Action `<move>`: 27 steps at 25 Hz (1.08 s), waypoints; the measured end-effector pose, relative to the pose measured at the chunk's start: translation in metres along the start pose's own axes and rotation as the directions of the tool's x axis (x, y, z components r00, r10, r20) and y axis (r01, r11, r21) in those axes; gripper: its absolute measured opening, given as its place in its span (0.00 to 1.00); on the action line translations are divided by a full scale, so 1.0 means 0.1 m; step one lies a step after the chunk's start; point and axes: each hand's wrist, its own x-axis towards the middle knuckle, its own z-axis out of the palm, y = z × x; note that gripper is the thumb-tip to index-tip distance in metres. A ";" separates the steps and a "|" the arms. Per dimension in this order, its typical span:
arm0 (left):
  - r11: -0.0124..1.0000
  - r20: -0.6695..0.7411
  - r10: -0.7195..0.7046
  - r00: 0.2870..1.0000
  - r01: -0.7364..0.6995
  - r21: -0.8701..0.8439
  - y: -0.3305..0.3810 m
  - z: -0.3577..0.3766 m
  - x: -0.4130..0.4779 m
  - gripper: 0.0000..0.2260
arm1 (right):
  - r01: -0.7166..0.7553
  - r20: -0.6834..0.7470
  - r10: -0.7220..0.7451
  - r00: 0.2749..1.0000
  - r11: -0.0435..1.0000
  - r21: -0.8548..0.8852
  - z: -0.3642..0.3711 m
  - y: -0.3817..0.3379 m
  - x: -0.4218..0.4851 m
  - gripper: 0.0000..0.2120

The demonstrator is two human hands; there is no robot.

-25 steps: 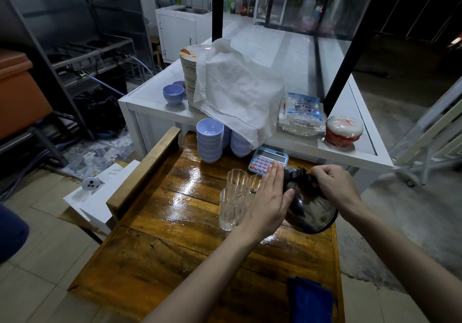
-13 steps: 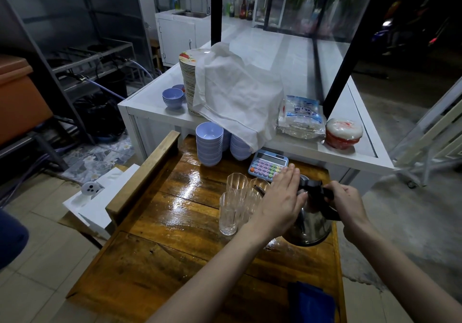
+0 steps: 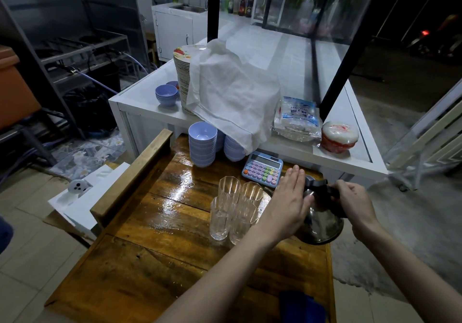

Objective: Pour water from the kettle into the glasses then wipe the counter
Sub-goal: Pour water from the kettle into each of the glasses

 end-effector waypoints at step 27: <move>0.970 -0.015 -0.106 0.994 0.100 -0.224 -0.22 0.07 0.18 0.26 | 0.217 0.065 -0.208 0.976 0.904 -0.369 0.07 -0.30 0.37 0.21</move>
